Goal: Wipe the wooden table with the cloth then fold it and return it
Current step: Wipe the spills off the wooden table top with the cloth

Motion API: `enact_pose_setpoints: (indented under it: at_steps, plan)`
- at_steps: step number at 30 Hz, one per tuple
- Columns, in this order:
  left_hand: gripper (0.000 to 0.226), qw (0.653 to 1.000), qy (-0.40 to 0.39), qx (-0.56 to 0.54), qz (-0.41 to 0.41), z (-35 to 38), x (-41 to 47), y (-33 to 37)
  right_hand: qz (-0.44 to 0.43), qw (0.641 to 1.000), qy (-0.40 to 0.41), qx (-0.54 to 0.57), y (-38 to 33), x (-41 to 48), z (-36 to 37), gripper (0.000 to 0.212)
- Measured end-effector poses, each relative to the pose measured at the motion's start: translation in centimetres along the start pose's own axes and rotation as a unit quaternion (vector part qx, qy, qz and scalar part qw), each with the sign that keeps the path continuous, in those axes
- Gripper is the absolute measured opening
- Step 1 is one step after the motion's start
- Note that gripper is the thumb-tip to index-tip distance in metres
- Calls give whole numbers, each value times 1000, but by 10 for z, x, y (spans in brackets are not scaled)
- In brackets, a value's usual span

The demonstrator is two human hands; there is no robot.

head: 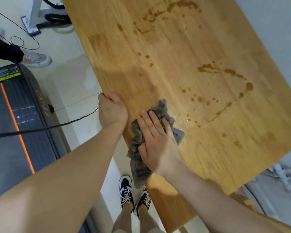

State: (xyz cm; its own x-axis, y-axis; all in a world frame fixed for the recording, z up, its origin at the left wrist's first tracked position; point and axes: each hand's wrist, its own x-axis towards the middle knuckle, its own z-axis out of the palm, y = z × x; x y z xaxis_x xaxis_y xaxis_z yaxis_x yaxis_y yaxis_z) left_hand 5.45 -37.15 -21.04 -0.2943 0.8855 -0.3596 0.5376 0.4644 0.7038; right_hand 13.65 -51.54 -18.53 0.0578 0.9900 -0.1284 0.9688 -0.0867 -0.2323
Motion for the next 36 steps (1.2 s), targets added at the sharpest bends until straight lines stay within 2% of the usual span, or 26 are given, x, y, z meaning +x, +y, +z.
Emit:
enact_pose_setpoints:
  at_steps: [4,7,13,16,19,22,27,31,34,36]
  plan:
    - [43,999,3,49,-12,-2,-6,4,-64,998,-26,11,20,-79,-3,62]
    - [44,998,18,67,-4,0,-7,6,-70,996,-2,55,26,-64,-6,56]
    - [39,995,25,99,-4,-4,-12,17,7,996,59,63,-10,42,-1,53]
    - [38,995,24,93,-1,-4,-11,16,13,992,84,97,-8,36,-6,45]
    - [37,996,21,86,-1,-2,-10,13,49,988,133,65,11,5,-4,38]
    - [34,997,21,79,-6,-2,-8,12,69,990,115,48,2,2,3,45]
    - [34,1000,10,23,-6,1,1,7,25,996,81,35,-13,66,1,50]
    - [25,999,-19,-40,-18,3,4,1,22,998,54,20,-7,99,-5,53]
    - [35,996,-48,-76,6,-3,1,0,71,994,56,58,-11,83,-5,51]
    - [33,992,-97,-75,23,-13,5,2,120,990,63,35,-18,60,-7,50]
